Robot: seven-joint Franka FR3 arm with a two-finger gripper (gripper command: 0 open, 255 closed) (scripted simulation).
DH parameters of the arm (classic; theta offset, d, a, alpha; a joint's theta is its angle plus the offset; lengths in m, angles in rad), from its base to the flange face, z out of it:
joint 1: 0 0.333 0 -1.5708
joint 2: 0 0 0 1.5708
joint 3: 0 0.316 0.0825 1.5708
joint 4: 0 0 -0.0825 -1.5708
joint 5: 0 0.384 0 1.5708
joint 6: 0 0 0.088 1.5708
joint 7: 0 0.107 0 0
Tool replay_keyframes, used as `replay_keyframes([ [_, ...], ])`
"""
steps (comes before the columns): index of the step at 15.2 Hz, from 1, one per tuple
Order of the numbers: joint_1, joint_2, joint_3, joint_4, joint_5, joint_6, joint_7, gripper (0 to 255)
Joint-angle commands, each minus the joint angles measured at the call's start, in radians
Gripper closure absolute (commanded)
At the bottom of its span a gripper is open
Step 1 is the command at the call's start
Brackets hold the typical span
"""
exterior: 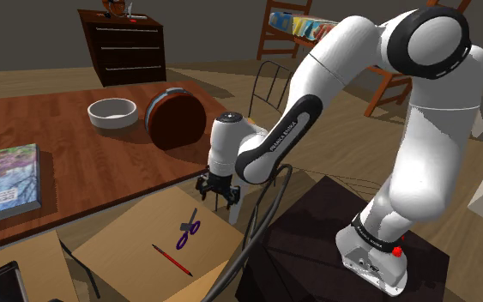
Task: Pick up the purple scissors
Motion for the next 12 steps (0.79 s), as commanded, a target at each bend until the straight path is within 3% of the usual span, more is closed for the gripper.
replay_keyframes([
  [1, 0.054, 0.082, -0.053, 0.055, -0.042, 0.025, 0.085, 0],
  [6, 0.165, 0.281, -0.154, 0.232, -0.071, 0.053, 0.224, 0],
  [12, 0.201, 0.370, -0.195, 0.285, -0.089, 0.094, 0.248, 0],
])
